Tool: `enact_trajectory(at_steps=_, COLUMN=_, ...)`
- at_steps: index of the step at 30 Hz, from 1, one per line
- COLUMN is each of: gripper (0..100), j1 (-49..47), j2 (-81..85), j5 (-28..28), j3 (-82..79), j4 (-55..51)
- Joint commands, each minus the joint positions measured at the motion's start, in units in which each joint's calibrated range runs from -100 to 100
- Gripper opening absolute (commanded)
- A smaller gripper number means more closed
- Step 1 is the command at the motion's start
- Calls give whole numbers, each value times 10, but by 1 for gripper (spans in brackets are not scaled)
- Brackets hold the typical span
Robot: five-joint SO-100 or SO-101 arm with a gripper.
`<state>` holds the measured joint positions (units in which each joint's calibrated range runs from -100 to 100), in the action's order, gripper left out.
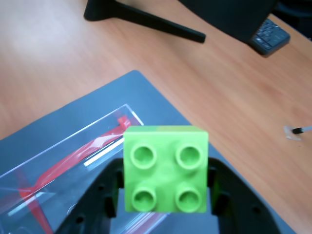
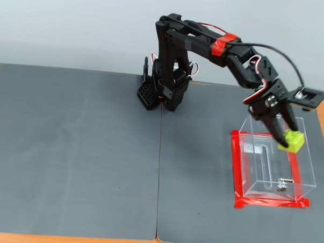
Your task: Pick the green lego block and place it into the transparent box
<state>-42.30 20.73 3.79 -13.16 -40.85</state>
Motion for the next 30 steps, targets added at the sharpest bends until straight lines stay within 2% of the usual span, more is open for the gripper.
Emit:
enact_trajectory(at_steps=1, gripper=2, j1=-14, j2=-16, j5=0, j3=12, j4=-1)
enact_trajectory(at_steps=30, gripper=2, j1=-87, j2=-92, j5=-4, j3=4, j4=-1)
